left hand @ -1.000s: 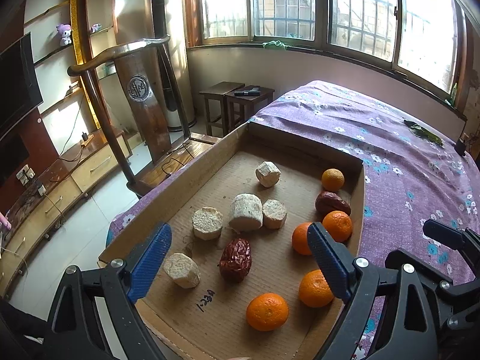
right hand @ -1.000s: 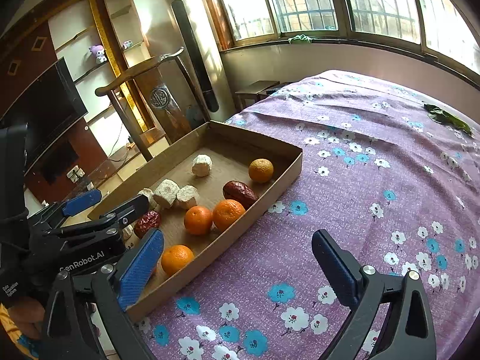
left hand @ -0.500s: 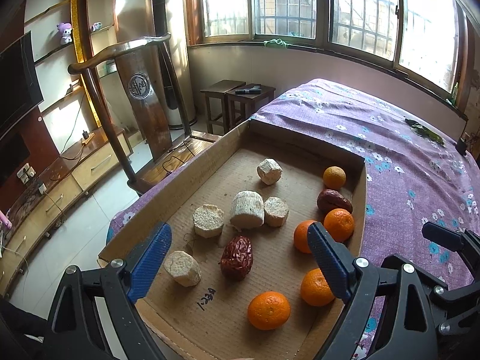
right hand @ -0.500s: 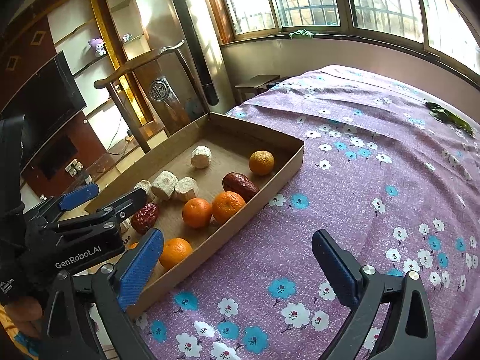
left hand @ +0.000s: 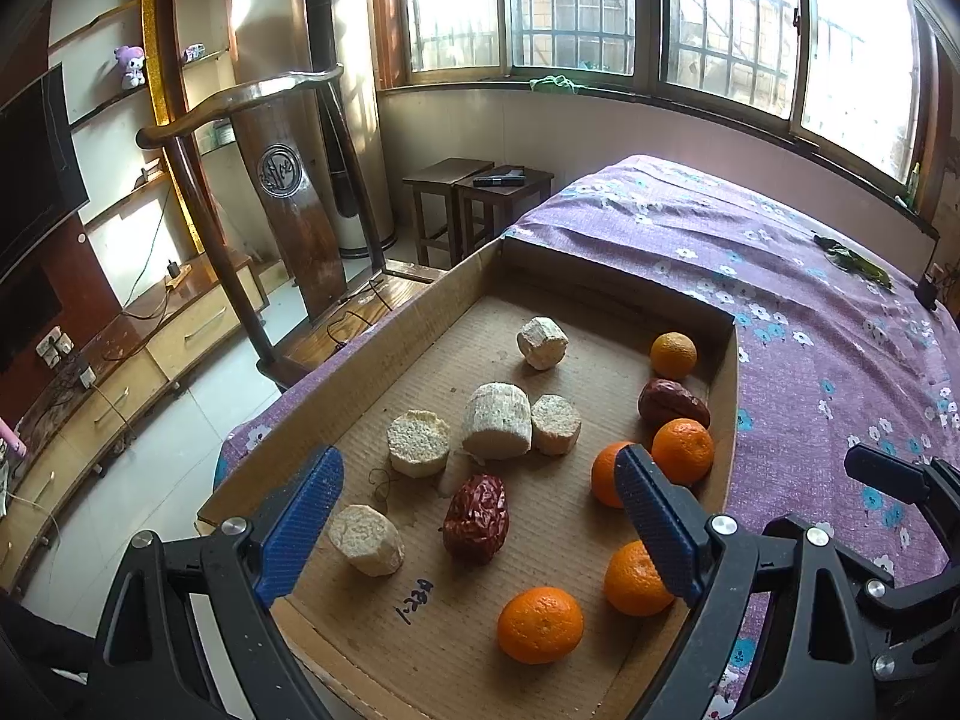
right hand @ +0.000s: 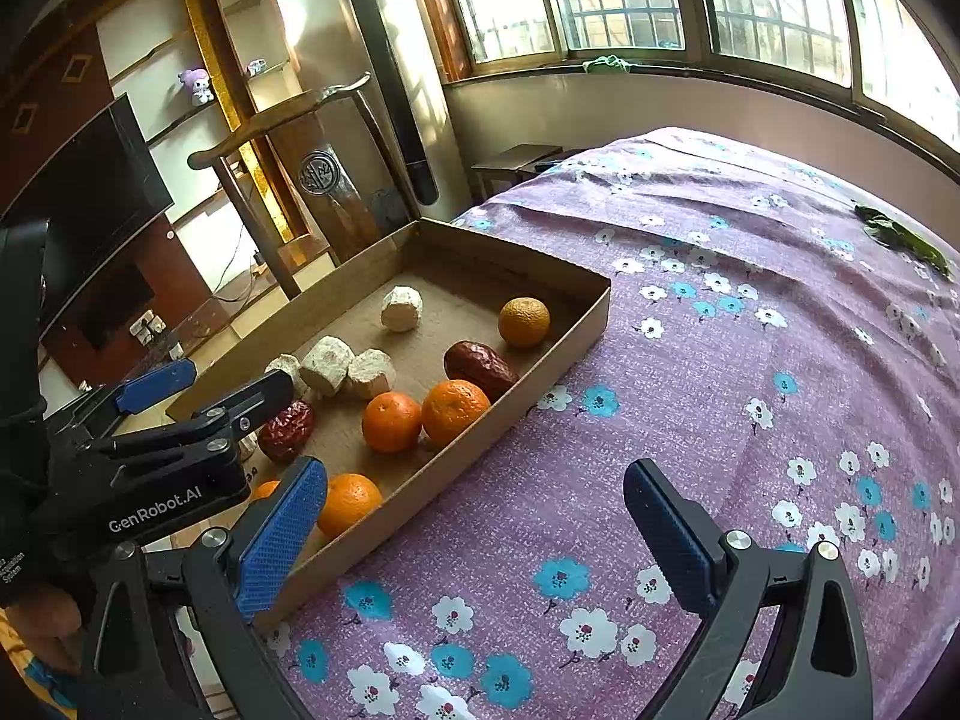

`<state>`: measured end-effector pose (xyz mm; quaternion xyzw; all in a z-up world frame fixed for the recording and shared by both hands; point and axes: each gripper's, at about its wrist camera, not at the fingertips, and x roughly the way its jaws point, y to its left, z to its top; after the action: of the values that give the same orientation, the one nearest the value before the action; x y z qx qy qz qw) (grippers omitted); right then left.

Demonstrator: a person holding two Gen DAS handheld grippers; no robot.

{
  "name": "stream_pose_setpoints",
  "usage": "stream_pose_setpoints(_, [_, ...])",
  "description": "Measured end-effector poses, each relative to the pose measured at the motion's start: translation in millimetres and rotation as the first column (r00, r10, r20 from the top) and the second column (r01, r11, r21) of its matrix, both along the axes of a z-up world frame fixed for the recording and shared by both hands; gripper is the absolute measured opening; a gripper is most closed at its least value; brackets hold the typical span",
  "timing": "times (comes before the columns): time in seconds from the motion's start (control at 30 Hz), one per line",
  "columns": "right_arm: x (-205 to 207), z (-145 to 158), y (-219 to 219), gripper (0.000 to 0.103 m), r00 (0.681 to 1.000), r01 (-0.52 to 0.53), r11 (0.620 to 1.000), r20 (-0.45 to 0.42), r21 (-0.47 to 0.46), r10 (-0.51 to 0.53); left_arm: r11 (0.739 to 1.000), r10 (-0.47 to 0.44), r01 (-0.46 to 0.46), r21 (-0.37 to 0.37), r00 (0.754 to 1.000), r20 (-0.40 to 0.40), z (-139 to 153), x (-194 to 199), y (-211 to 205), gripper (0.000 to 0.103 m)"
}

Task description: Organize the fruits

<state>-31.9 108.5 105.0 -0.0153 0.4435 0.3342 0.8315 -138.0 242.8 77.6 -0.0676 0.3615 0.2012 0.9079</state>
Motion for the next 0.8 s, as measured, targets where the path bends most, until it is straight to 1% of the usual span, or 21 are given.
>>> stream_pose_setpoints(0.8, [1.5,-6.4,5.2,0.101,1.0,-0.02,1.0,-0.015,-0.015,0.02,1.0,0.005,-0.005,-0.004,1.0,-0.01,-6.7,-7.5,2.9,0.091])
